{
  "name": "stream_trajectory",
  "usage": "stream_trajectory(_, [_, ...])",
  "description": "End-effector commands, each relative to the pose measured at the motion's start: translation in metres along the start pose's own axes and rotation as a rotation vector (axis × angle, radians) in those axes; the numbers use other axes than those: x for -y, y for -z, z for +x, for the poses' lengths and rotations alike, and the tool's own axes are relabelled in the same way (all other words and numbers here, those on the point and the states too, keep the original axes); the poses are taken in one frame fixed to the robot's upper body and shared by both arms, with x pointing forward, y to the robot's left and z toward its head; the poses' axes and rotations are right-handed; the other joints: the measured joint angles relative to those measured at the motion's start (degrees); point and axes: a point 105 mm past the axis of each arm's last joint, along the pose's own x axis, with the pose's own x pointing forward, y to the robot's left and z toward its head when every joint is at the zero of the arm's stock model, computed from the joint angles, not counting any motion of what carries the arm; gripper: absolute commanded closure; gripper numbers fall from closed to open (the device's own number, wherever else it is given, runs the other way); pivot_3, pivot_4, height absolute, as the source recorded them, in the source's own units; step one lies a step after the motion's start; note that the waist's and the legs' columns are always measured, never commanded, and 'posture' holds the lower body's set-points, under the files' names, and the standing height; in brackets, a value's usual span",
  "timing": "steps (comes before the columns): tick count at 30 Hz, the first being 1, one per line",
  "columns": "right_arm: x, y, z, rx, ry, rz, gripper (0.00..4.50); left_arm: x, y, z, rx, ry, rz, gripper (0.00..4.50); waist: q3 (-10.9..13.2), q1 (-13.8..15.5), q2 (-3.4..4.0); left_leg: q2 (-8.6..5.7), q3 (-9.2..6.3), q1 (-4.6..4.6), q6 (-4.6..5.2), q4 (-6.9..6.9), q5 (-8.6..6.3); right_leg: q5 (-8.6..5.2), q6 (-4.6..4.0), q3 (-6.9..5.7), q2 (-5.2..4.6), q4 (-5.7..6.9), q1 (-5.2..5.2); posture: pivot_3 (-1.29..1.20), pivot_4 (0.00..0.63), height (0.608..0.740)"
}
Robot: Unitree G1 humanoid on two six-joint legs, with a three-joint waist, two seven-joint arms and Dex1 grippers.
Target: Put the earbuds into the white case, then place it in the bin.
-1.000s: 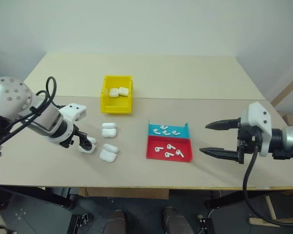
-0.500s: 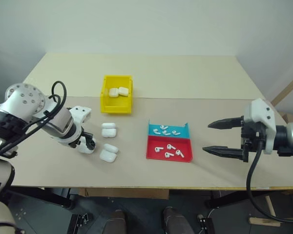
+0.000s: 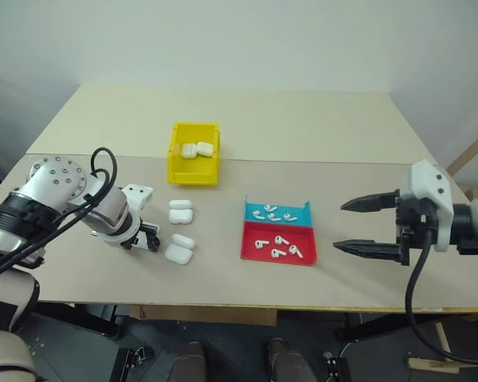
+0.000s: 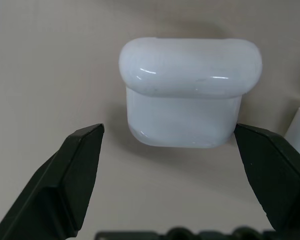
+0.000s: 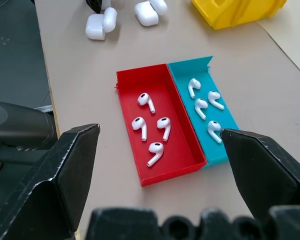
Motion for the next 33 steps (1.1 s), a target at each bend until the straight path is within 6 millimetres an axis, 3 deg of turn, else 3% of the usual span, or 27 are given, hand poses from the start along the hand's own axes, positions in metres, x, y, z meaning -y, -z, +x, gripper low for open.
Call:
stream_trajectory(1, [-0.001,-0.015,-0.007,0.026,0.006,-0.055,0.03,0.001,-0.008,-0.005,0.038,0.008,-0.030,0.00,0.0,0.1,0.00,-0.01,0.00,0.00,0.00,0.00,0.00,0.00,0.00,0.00,-0.01,0.00,0.00,0.00,0.150,0.740])
stream_trajectory(22, [-0.006,-0.016,-0.006,0.039,-0.012,-0.055,0.03,0.008,-0.013,0.008,0.064,-0.038,-0.080,0.00,-0.1,0.4,0.07,-0.05,0.00,0.21,-0.08,0.00,0.05,0.00,0.00,0.00,-0.05,0.05,0.19,0.00,0.150,0.740])
stream_trajectory(33, [-0.008,-0.015,-0.005,0.051,-0.009,-0.052,0.03,0.006,-0.017,0.003,0.088,-0.057,-0.077,0.00,-0.1,0.7,0.10,-0.06,-0.02,0.28,-0.15,0.00,0.09,0.00,0.01,-0.01,-0.05,0.07,0.26,0.00,0.150,0.740])
